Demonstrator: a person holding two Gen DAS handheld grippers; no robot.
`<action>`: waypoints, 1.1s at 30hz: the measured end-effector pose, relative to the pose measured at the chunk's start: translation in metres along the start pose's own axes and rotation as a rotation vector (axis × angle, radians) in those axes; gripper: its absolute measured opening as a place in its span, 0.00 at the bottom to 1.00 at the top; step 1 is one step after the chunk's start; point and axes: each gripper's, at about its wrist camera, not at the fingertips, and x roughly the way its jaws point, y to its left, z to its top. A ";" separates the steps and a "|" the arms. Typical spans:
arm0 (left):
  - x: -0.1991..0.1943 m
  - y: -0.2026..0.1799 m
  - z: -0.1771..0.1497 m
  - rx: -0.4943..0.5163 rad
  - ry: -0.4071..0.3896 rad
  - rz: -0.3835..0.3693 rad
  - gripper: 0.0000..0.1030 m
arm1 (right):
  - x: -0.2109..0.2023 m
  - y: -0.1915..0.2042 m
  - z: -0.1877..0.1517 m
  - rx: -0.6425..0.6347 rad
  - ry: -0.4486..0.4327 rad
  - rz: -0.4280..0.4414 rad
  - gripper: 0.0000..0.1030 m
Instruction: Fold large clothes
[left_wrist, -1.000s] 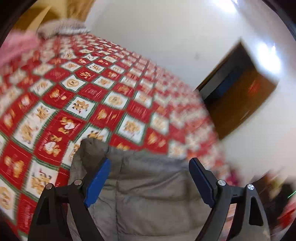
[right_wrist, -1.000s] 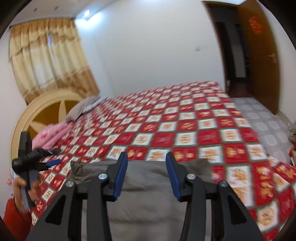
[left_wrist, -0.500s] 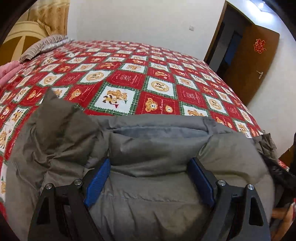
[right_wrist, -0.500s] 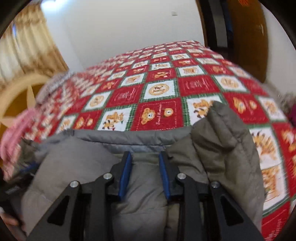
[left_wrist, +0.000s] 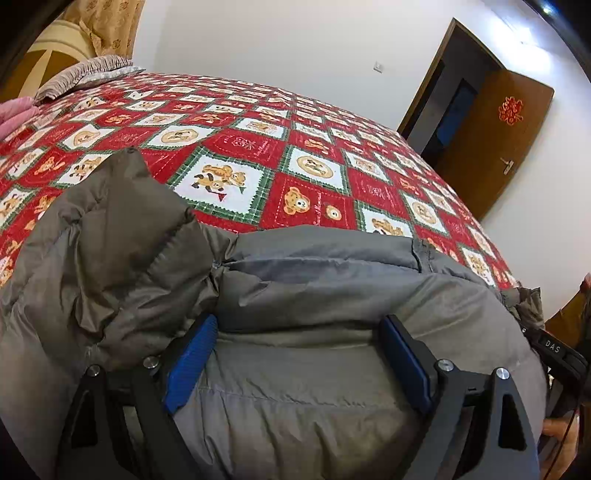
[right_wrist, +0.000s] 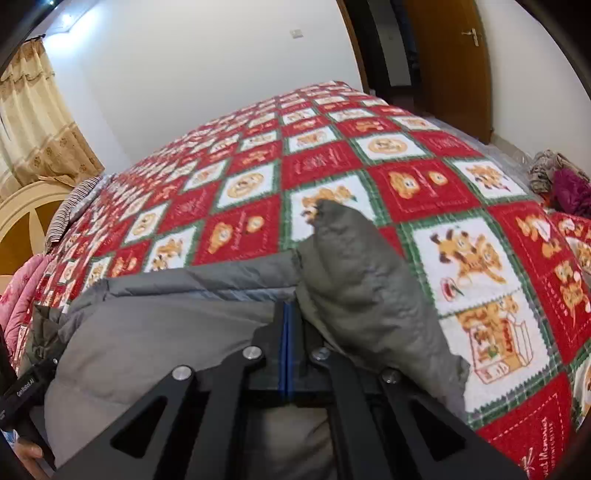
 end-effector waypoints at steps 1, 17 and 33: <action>0.000 -0.001 0.000 0.004 0.001 0.006 0.87 | 0.002 -0.002 0.001 0.011 0.011 0.005 0.00; 0.000 0.002 0.000 0.002 0.005 0.010 0.87 | 0.005 -0.054 0.000 0.264 -0.017 0.100 0.00; -0.100 0.031 -0.013 0.062 0.024 0.250 0.87 | -0.088 0.122 -0.030 -0.216 -0.036 0.165 0.14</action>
